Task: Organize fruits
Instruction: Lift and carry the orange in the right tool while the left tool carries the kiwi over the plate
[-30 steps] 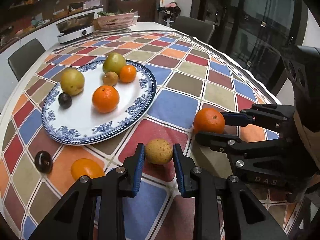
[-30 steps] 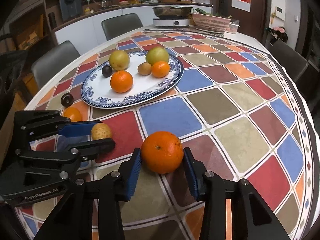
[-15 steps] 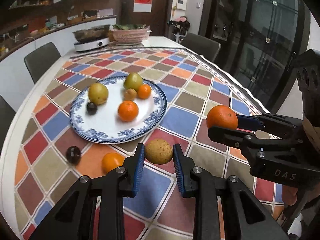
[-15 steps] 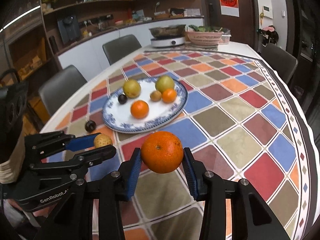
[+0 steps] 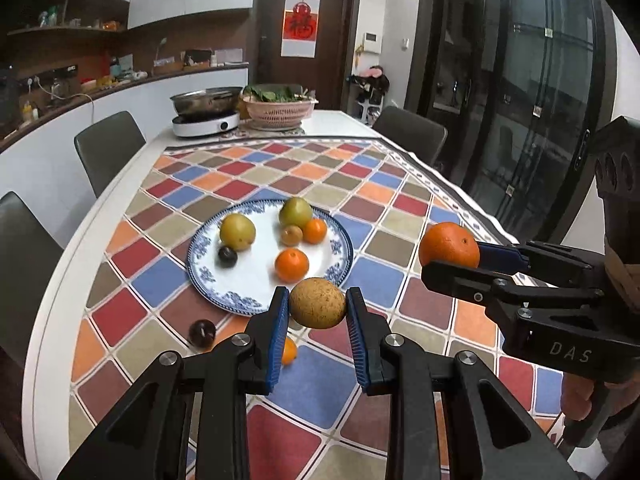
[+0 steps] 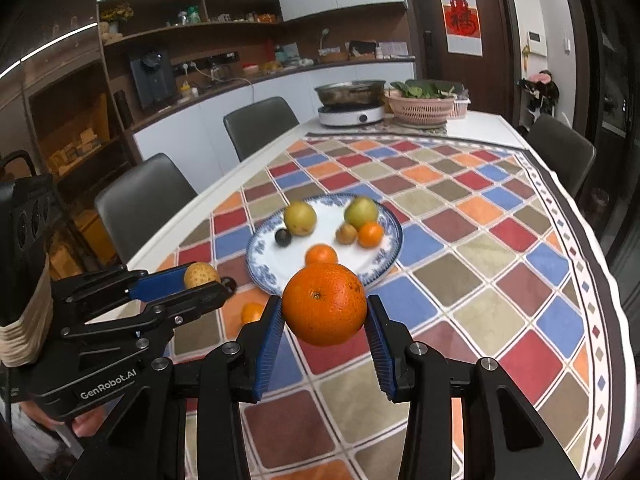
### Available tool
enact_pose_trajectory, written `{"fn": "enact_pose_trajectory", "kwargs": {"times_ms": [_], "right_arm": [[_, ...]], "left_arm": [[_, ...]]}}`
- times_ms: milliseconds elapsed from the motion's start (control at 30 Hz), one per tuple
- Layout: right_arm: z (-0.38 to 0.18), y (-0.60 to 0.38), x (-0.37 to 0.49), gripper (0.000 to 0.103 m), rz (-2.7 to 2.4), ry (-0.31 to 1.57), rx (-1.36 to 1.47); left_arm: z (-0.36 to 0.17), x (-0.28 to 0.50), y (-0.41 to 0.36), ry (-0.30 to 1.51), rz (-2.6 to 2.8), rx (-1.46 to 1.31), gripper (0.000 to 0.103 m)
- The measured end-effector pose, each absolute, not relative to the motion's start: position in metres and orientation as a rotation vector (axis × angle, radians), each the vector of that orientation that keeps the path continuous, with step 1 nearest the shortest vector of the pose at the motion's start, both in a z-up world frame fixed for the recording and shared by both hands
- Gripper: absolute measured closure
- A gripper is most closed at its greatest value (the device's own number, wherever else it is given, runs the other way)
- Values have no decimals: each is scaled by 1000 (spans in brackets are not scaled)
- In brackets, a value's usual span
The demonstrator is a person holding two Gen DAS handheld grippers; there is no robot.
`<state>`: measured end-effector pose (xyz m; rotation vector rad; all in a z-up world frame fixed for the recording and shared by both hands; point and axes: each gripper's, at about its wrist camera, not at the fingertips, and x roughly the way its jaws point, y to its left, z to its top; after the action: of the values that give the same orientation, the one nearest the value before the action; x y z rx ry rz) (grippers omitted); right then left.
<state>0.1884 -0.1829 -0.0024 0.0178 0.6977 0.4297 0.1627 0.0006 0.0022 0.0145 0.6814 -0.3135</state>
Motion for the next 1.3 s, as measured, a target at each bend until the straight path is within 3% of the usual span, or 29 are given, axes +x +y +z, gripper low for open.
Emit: {"fn": "enact_pose_trajectory", "kwargs": {"times_ms": [667, 1300], "right_arm": [[26, -163, 233, 61, 458, 653, 41], [-21, -160, 315, 61, 424, 769, 46]], "left_arm": [[35, 219, 15, 637, -348, 8, 74], [-16, 316, 11, 784, -377, 46, 74]]}}
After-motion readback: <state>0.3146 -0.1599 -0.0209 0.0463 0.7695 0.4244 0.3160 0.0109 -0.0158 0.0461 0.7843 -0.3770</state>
